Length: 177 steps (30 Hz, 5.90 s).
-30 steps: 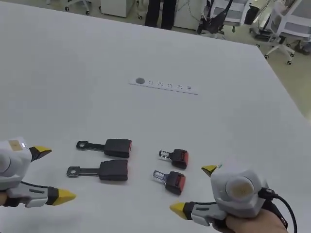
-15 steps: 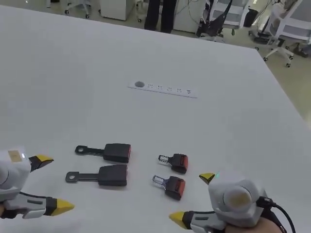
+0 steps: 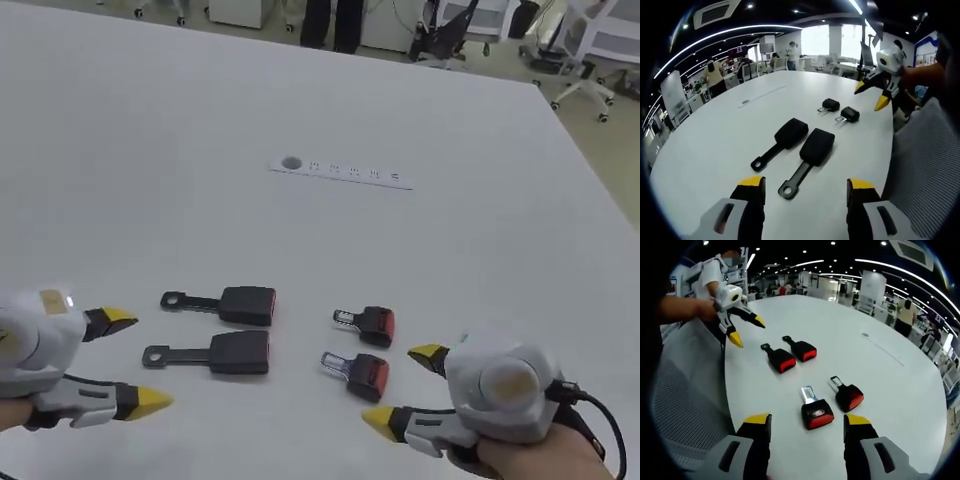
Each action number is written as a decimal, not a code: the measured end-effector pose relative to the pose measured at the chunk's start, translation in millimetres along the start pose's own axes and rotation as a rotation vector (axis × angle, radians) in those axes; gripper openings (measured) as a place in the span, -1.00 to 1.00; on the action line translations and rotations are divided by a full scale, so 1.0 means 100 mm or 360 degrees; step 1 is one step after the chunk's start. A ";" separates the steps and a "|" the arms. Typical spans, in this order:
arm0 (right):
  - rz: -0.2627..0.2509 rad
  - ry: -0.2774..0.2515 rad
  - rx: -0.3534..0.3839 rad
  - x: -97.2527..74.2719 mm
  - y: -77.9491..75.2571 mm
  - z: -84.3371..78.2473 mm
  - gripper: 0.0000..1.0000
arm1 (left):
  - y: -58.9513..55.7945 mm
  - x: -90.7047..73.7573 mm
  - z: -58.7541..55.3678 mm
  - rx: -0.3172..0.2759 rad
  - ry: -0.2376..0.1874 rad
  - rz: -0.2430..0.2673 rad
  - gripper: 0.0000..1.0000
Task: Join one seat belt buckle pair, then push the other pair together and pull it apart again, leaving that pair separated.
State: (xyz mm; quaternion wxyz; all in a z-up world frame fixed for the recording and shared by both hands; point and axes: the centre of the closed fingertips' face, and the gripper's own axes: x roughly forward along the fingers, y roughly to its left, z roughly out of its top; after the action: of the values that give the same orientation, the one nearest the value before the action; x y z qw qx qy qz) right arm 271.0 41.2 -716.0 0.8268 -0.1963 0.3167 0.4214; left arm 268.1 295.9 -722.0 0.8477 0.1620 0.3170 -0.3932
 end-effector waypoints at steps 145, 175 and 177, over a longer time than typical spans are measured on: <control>0.0575 0.0404 -0.0646 1.00 0.29 0.07 -0.37 | -0.23 0.93 0.10 0.0796 0.0476 -0.0637 -0.35; 0.0605 0.0336 -0.0680 1.12 0.33 0.19 -0.40 | -0.22 0.95 0.08 0.0860 0.0528 -0.0675 -0.37; 0.0600 0.0332 -0.0682 1.12 0.34 0.19 -0.40 | -0.24 0.95 0.08 0.0850 0.0513 -0.0678 -0.37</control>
State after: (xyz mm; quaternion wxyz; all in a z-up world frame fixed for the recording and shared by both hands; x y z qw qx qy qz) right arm 300.1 135.8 -780.9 0.6368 -0.3461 0.3347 0.6022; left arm 299.8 222.9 -779.5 0.6140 0.3675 0.3593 -0.5990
